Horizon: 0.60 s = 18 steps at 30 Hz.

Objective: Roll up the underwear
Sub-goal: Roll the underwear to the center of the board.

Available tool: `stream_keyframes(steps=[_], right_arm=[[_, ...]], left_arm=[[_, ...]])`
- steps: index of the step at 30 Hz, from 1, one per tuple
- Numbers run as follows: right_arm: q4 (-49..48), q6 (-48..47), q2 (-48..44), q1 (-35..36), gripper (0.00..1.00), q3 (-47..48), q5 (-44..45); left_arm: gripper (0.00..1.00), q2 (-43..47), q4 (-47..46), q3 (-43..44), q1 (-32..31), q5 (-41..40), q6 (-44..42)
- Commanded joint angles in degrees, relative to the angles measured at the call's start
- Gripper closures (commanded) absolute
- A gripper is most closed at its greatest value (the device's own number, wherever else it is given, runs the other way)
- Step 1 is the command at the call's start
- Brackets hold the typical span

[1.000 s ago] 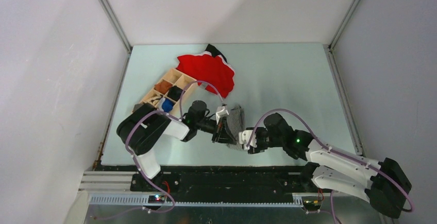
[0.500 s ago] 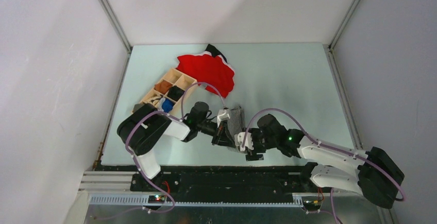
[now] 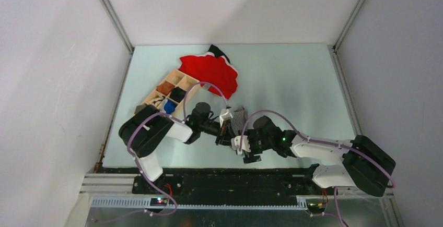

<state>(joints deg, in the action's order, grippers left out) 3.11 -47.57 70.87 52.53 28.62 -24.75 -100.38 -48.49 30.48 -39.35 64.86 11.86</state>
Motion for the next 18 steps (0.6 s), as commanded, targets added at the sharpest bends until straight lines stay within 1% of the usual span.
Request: stream_keyframes(steps=[1, 4, 5, 6, 7, 8, 9, 10, 12, 13, 14, 15, 16, 17, 18], right_arm=[[-5.64, -3.4, 2.48, 0.69, 0.22, 1.5, 2.32], [-5.26, -3.58, 3.05, 0.65, 0.32, 1.65, 4.48], [-5.15, -3.49, 3.01, 0.65, 0.38, 1.73, 4.77], [-4.86, -3.32, 2.75, 0.75, 0.42, 1.77, 5.28], [-4.43, -3.14, 2.44, 0.78, 0.51, 1.87, 5.44], [-4.12, -3.01, 2.35, 0.81, 0.56, 2.12, 5.71], [-3.61, -2.67, 2.15, 0.81, 0.64, 2.26, 5.83], [-2.66, -2.51, 2.11, 0.71, 0.68, 2.57, 5.91], [-0.86, -1.91, 2.06, 0.7, 0.81, 3.04, 5.8], [0.26, -1.45, 2.1, 0.67, 0.84, 3.25, 5.7], [1.03, -1.24, 2.13, 0.49, 0.91, 3.82, 5.03], [3.15, -0.67, 2.44, 0.1, 0.94, 4.34, 3.69], [4.41, -0.32, 2.66, -0.16, 1.0, 5.81, 2.58], [8.19, 0.05, 3.43, -1.01, 1.0, 6.79, -0.57], [10.36, 0.17, 3.99, -1.33, 1.0, 9.23, -2.14]], left_arm=[[1.0, 2.15, -4.5, -0.88, 0.31, 1.55, 1.68], [1.0, 2.33, -4.16, -1.31, 0.9, 1.68, 1.26], [1.0, 2.31, -3.72, -1.35, 1.01, 1.79, 1.12], [1.0, 2.34, -3.45, -1.44, 1.16, 1.86, 0.79], [1.0, 2.4, -2.77, -1.46, 1.27, 1.83, 0.57], [1.0, 2.5, -2.37, -1.52, 1.36, 1.75, 0.04], [1.0, 2.53, -1.34, -1.45, 1.41, 1.52, -0.28], [1.0, 2.61, -0.86, -1.38, 1.55, 1.46, -0.81], [1.0, 2.6, 0.39, -1.34, 1.73, 1.04, -1.17], [1.0, 2.72, 0.98, -1.32, 1.78, 0.42, -1.37], [0.99, 2.86, 2.86, -1.2, 1.86, -0.1, -2.16], [0.98, 3.27, 4.23, -0.92, 1.88, -1.47, -2.75], [0.92, 3.53, 6.97, -0.89, 2.01, -2.36, -4.0], [0.88, 4.49, 8.31, -1.02, 2.1, -4.72, -4.5], [0.77, 5.15, 10.56, -1.12, 2.33, -6.23, -4.9]])
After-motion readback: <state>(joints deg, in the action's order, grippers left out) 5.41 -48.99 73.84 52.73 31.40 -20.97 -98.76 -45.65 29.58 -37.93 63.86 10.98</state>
